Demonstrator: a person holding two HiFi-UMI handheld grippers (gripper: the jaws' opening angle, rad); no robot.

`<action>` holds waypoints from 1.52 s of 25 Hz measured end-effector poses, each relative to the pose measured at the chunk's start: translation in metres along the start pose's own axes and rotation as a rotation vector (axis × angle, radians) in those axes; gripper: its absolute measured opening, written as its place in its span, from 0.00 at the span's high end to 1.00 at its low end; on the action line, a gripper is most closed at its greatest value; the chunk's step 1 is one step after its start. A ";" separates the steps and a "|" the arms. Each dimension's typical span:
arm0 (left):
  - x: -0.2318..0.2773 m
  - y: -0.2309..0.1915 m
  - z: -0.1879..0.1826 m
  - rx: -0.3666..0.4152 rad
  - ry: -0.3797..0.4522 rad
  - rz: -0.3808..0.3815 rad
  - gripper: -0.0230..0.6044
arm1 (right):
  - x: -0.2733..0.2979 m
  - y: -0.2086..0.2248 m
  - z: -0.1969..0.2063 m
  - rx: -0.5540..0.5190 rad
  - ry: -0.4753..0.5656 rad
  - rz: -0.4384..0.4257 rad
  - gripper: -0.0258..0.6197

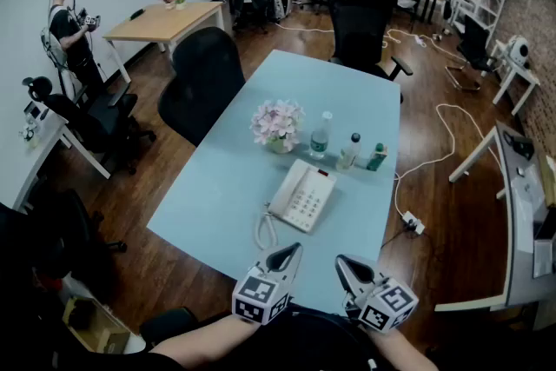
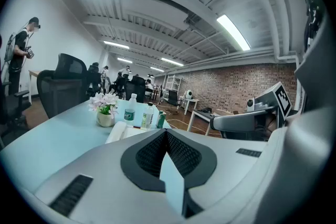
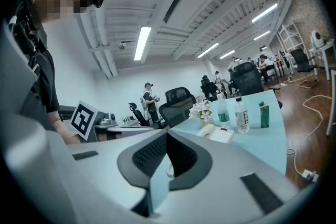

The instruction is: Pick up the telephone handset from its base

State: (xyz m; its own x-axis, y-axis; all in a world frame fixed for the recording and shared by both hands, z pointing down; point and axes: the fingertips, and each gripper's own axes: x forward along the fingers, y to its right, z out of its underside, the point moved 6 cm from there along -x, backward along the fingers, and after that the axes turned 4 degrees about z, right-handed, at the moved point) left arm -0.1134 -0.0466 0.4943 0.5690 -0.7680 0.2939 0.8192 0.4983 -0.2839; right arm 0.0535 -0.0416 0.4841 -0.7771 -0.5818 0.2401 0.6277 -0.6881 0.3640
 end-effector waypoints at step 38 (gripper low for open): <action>0.240 -0.225 0.007 0.089 -0.424 -0.166 0.54 | 0.081 0.062 -0.002 0.104 -0.039 0.157 0.94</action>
State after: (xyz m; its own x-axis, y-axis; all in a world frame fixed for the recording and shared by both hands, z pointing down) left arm -0.1608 -0.3403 0.6350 0.3939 -0.6171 0.6812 0.8940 0.4295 -0.1279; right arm 0.0295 -0.1325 0.5243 -0.6722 -0.6602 0.3352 0.7350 -0.5402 0.4099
